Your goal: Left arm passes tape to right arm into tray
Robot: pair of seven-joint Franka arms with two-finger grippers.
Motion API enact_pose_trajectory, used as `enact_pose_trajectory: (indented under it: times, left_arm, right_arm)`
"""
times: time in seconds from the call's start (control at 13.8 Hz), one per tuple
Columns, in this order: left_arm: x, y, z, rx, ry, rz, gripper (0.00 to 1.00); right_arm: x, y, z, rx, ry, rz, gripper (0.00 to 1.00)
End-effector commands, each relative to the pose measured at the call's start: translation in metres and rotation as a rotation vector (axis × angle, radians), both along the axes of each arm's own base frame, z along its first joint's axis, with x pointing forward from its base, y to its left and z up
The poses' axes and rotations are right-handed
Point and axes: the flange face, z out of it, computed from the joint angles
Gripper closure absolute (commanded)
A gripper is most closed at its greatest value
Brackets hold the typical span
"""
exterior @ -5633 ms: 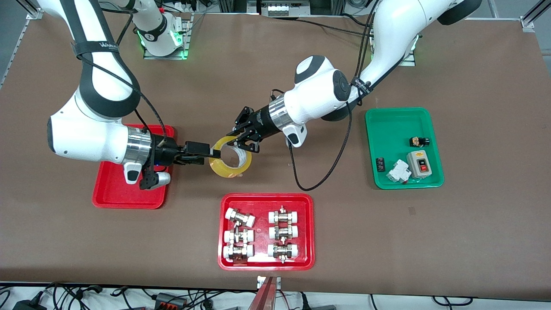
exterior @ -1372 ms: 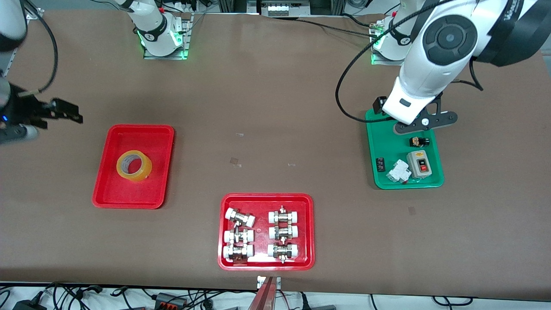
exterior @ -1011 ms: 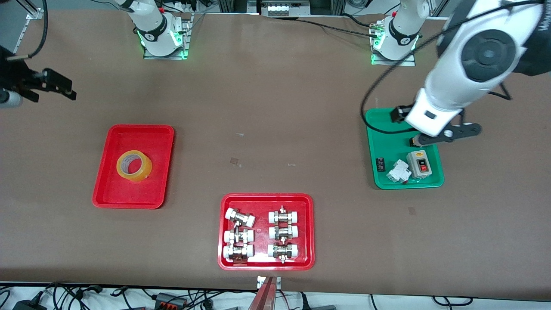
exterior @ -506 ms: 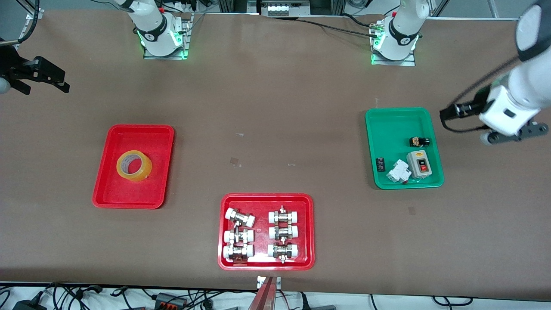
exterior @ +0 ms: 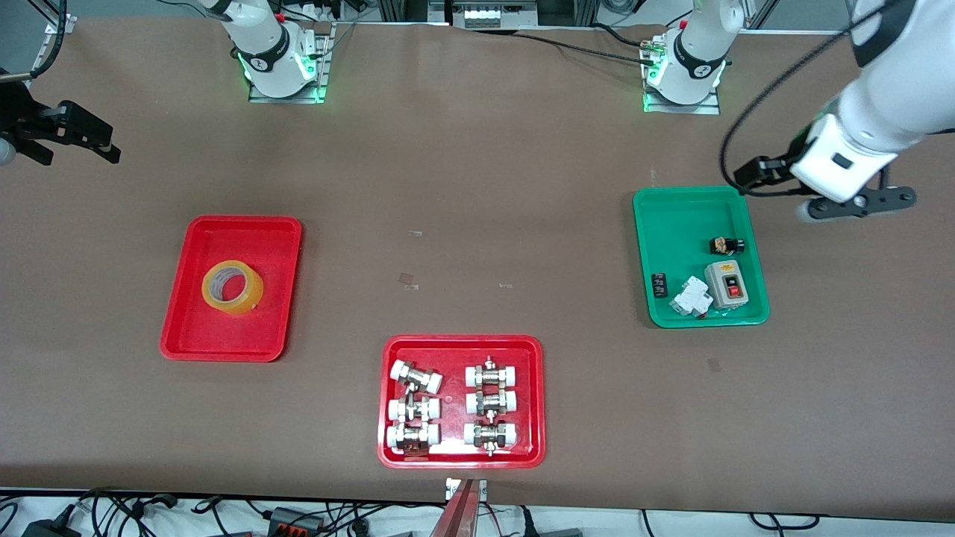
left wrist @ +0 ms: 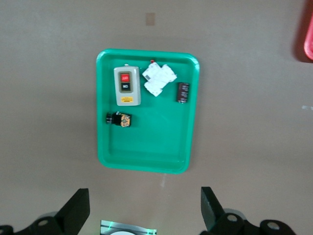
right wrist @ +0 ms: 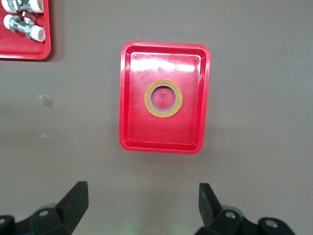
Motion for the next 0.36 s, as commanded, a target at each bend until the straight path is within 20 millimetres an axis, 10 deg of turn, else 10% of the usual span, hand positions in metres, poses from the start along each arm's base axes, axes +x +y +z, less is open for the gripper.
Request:
enact_pose_trajectory:
  times: [0.0, 0.29]
  left_arm:
    - [-0.003, 0.001, 0.010, -0.018, -0.025, 0.010, 0.00]
    - [0.002, 0.024, 0.012, -0.014, -0.037, 0.040, 0.00]
  right_arm:
    - [0.002, 0.004, 0.005, -0.003, 0.005, -0.011, 0.00]
    - [0.003, 0.002, 0.004, -0.003, 0.007, -0.019, 0.00]
